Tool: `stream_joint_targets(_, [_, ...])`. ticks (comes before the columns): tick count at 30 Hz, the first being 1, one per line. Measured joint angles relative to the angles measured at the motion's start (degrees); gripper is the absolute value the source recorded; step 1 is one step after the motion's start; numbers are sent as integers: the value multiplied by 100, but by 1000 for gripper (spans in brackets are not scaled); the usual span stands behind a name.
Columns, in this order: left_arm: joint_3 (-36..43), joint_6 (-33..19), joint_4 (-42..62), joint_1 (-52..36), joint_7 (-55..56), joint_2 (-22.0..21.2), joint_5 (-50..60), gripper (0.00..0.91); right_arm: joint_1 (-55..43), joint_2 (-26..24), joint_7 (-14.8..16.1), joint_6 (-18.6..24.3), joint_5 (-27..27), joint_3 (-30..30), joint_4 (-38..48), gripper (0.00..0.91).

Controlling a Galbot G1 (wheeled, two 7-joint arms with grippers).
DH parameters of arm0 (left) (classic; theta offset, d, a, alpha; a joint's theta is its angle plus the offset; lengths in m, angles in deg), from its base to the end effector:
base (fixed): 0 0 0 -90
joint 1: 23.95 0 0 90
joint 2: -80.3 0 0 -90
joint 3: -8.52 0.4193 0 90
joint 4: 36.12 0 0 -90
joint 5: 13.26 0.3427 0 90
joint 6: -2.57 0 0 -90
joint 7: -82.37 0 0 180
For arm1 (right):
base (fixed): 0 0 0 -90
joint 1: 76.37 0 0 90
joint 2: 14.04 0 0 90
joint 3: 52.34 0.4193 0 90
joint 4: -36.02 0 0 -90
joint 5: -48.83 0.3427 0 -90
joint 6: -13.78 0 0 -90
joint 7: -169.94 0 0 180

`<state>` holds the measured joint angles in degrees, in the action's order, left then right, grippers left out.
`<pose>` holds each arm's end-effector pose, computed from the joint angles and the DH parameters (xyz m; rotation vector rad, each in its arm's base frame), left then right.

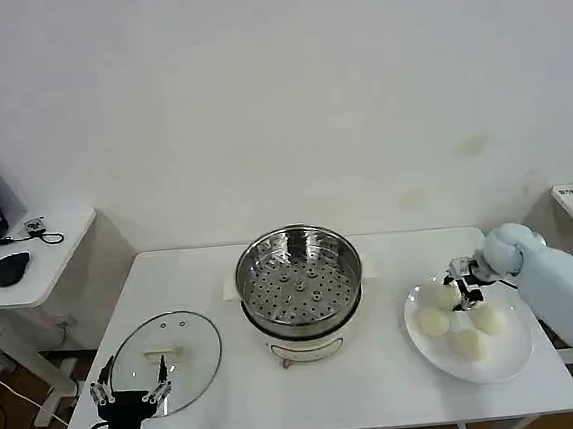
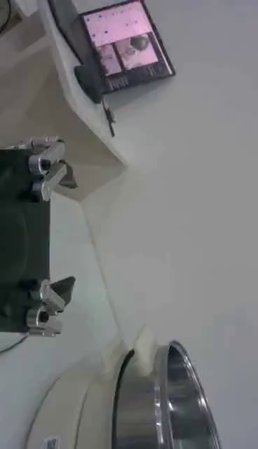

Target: Take steamed baozi put them in steamer then cover it.

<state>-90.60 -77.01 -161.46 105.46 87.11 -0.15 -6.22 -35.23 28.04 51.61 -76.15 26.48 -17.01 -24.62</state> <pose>0.0795 0.0804 -0.3380 0.1968 -2.8645 -0.5223 0.5463 -0.2726 -0.2479 1.1619 -1.4201 1.4916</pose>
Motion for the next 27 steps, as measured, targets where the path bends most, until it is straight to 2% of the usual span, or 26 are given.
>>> stream_joint_targets(6, [-32, 9, -28, -7, -9, 23, -17, 907, -596, -143, 138, 25, 315, -305, -144, 715])
stream_joint_targets(12, [-75, 12, -46, -9, -9, 46, -33, 907, -1377, 10, 191, 1, 662, -654, -140, 715])
stream_joint_targets(21, [-175, 15, -45, -23, -9, 52, -56, 907, -2489, 700, 202, 33, 1157, -1327, -60, 705])
stream_joint_targets(27, [-268, 32, -66, -21, -10, 66, -79, 907, -2868, 1320, 160, 129, 1419, -1793, -186, 705])
